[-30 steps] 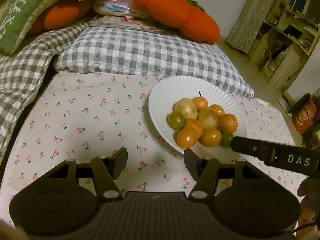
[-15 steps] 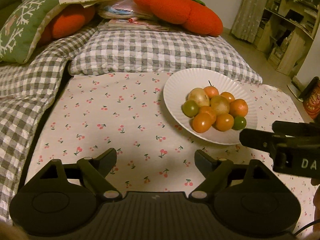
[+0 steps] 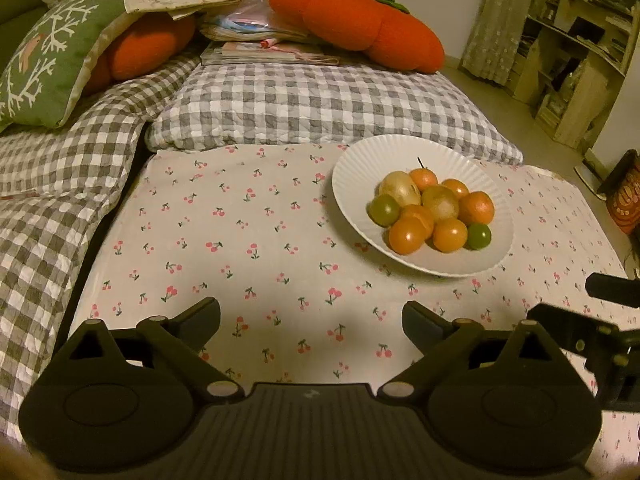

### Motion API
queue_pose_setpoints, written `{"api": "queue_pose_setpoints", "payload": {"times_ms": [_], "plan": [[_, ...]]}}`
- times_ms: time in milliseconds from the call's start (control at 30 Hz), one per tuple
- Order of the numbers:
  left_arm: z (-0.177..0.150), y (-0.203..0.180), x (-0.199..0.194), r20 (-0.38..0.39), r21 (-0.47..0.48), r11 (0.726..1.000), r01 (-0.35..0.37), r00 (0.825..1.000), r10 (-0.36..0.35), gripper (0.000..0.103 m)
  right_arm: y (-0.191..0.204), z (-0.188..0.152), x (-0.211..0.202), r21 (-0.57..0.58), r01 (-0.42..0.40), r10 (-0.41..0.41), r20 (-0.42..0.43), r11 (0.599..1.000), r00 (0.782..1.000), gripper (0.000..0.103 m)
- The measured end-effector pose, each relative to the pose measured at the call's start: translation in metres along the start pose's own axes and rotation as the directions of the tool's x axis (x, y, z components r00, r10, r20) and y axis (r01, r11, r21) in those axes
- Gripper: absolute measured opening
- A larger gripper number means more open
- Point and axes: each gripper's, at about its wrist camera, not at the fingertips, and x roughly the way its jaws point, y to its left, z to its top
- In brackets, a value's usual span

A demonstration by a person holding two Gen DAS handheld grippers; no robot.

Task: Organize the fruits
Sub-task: 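Withdraw both open tools from the plate toward the loose yellow fruits, then grasp a small yellow fruit with the left tool while the right tool grasps another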

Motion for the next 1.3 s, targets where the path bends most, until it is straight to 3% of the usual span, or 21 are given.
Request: {"api": "queue_pose_setpoints", "payload": {"times_ms": [233, 500, 700, 867, 1167, 1300], "plan": [[-0.016, 0.005, -0.007, -0.017, -0.006, 1.0, 0.006, 1.0, -0.006, 0.09, 0.014, -0.017, 0.003, -0.063, -0.033, 0.029, -0.069, 0.997, 0.997, 0.096], [-0.039, 0.012, 0.006, -0.126, -0.032, 0.998, 0.05, 0.991, -0.054, 0.09, 0.026, -0.027, 0.015, -0.146, -0.042, 0.023, -0.135, 0.988, 0.991, 0.096], [-0.051, 0.014, 0.01, -0.158, -0.029, 0.998, 0.054, 0.986, -0.058, 0.09, 0.029, -0.036, 0.02, -0.181, -0.067, 0.035, -0.175, 0.981, 0.984, 0.095], [-0.057, 0.014, 0.009, -0.166, -0.011, 0.999, 0.051, 0.985, -0.052, 0.09, 0.032, -0.049, 0.032, -0.209, -0.082, 0.03, -0.244, 0.975, 0.969, 0.081], [-0.061, 0.01, 0.016, -0.172, 0.006, 0.999, 0.052, 0.984, -0.05, 0.088, 0.041, -0.058, 0.039, -0.273, -0.093, 0.016, -0.273, 0.957, 0.962, 0.063], [-0.064, 0.009, 0.024, -0.189, 0.017, 0.998, 0.064, 0.98, -0.06, 0.079, 0.046, -0.063, 0.047, -0.315, -0.088, -0.007, -0.289, 0.945, 0.957, 0.06]]}}
